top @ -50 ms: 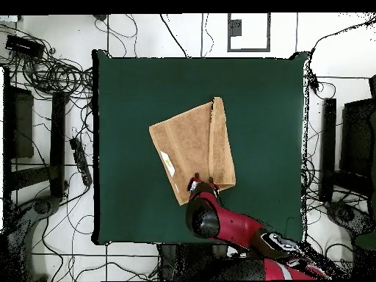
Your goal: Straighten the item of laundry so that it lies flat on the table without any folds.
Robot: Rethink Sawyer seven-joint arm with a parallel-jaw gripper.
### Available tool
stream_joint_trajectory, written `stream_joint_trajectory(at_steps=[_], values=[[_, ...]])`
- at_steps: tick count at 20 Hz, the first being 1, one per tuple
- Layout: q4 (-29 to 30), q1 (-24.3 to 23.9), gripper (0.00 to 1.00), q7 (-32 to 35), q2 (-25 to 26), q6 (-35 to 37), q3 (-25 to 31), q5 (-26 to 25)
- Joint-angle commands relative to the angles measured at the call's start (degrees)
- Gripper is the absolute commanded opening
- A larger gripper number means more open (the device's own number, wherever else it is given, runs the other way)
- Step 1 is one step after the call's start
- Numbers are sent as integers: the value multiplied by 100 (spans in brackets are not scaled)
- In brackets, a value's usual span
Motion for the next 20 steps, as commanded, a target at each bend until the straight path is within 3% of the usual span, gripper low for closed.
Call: stream_joint_trajectory(at_steps=[1, 5, 11, 20], values=[[-64, 7, 100, 744, -560, 494, -64, -29], [-129, 26, 100, 473, -728, 712, -189, -197], [-213, -345, 100, 134, -1257, 1310, -93, -666], [-389, -244, 100, 697, -576, 527, -52, -778]])
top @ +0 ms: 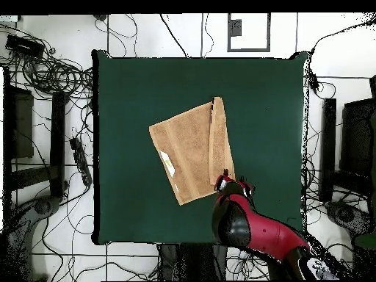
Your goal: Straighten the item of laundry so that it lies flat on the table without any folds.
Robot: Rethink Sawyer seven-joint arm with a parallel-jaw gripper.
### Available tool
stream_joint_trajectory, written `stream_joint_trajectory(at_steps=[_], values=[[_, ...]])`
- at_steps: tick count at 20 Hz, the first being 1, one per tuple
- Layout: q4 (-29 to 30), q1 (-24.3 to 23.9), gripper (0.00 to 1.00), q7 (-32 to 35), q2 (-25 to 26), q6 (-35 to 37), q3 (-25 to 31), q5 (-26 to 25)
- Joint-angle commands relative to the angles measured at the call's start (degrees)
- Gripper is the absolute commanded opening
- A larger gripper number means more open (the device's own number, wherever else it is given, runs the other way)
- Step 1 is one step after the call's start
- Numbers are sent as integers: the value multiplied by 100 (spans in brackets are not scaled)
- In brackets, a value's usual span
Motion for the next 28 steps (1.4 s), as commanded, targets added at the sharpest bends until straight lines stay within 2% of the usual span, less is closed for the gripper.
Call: stream_joint_trajectory(at_steps=[1, 3, 11, 18, 28], values=[[-361, 242, 100, 742, 587, -74, 322, -124], [-378, 247, 100, 833, 682, -193, 389, -107], [-531, 302, 100, 798, 802, 179, 639, 31], [-860, 349, 100, 861, 1079, 56, 782, 148], [-1010, 335, 100, 966, 1273, -50, 895, 138]])
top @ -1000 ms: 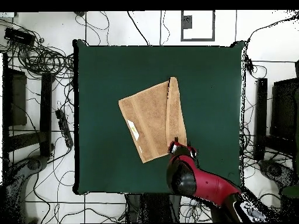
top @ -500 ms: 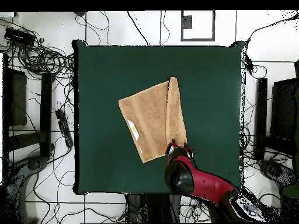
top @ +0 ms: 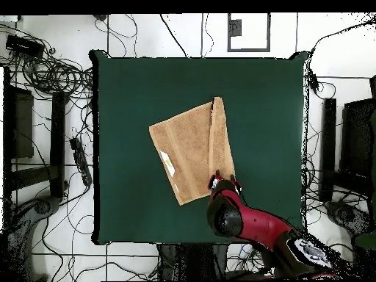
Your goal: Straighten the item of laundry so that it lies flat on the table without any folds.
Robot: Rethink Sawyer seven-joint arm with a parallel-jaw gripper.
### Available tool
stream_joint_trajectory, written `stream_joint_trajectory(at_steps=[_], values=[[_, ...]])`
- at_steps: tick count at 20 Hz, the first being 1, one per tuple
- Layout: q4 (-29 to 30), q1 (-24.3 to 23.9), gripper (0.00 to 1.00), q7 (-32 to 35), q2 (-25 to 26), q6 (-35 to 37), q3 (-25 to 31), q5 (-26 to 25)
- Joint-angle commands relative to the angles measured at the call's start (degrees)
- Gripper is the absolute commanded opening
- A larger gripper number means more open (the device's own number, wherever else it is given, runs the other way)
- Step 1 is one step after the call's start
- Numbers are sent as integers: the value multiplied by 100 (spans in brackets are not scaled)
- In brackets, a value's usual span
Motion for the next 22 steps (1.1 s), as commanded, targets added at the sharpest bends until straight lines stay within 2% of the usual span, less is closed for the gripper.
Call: stream_joint_trajectory(at_steps=[1, 13, 14, 22], values=[[-613, 253, 100, 973, 419, -7, 826, 158], [-679, 299, 100, 1044, 642, -338, 761, 141], [-680, 325, 0, 1058, 658, -454, 727, 144], [-710, 405, 0, 965, 652, -561, 631, 96]])
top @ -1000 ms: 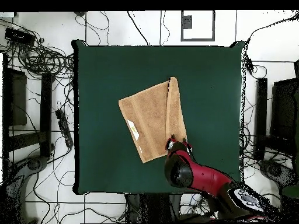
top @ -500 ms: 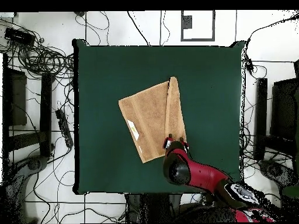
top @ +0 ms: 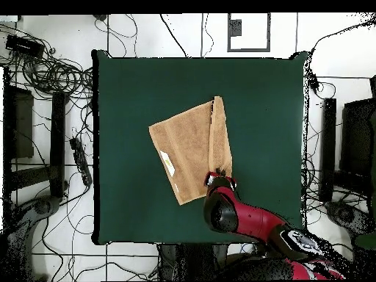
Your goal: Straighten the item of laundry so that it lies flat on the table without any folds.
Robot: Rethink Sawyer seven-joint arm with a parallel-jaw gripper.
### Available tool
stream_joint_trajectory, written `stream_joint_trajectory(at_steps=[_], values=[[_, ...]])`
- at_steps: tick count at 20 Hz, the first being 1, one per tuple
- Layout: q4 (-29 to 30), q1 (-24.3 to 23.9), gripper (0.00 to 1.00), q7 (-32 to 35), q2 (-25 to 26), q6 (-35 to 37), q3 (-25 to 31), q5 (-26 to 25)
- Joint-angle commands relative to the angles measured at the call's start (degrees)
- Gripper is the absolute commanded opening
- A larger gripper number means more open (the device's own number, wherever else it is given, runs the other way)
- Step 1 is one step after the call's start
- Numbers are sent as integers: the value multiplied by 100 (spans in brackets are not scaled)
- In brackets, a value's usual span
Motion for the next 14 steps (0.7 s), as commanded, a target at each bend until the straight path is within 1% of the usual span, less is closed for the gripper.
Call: stream_joint_trajectory(at_steps=[1, 7, 10, 12, 13, 14], values=[[-507, 322, 0, 904, 178, 20, 595, 111], [-434, 228, 0, 849, 65, 265, 688, 52], [-205, -267, 0, 619, -304, 975, 1142, -231], [-155, -391, 0, 575, -377, 1137, 1253, -294], [-50, -723, 0, 406, -523, 1538, 1552, -420], [-7, -880, 0, 308, -596, 1696, 1674, -500]])
